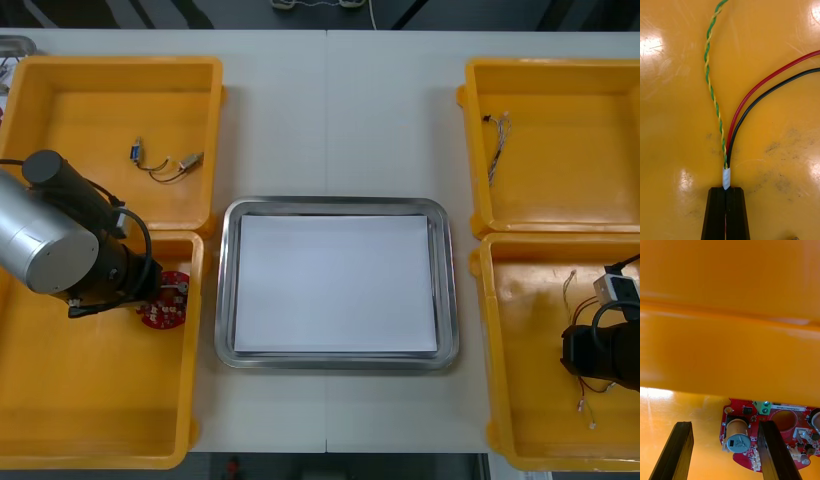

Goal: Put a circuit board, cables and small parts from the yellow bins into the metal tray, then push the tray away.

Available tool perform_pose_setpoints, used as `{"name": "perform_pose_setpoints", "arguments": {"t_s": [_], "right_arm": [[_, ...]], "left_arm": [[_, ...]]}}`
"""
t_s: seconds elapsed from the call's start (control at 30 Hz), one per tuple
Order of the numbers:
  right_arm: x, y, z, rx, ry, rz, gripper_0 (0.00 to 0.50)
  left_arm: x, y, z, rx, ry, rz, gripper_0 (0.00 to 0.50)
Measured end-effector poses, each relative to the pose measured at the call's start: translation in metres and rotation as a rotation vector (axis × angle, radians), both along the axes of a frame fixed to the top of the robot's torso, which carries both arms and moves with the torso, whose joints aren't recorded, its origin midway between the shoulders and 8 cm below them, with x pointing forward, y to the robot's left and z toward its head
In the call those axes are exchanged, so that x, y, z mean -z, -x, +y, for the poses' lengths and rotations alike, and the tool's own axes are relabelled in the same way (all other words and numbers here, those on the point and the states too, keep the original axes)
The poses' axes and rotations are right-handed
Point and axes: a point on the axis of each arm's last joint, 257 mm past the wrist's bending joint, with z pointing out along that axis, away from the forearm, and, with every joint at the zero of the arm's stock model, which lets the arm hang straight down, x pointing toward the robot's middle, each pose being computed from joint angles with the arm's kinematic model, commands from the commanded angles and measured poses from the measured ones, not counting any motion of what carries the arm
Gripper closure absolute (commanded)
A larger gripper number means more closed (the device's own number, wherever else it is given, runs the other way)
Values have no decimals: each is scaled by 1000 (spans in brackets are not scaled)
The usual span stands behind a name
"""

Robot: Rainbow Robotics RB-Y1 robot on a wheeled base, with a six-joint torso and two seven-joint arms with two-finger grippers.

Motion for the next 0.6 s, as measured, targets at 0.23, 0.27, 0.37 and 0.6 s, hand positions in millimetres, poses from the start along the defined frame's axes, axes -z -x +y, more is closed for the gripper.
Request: {"name": "perform_pose_setpoints", "arguments": {"t_s": [0.23, 0.27, 0.37, 0.6], "right_arm": [[-15, 5, 0, -11, 14, 3, 500], [-19, 7, 0, -13, 18, 6, 500], [-37, 14, -2, -17, 35, 10, 500], [-79, 38, -8, -23, 79, 32, 500]], "left_arm": [[5, 1, 2, 6, -25, 1, 0], [6, 2, 2, 9, -30, 3, 0], [8, 3, 1, 13, -34, 8, 0], [8, 3, 1, 13, -33, 8, 451]]}}
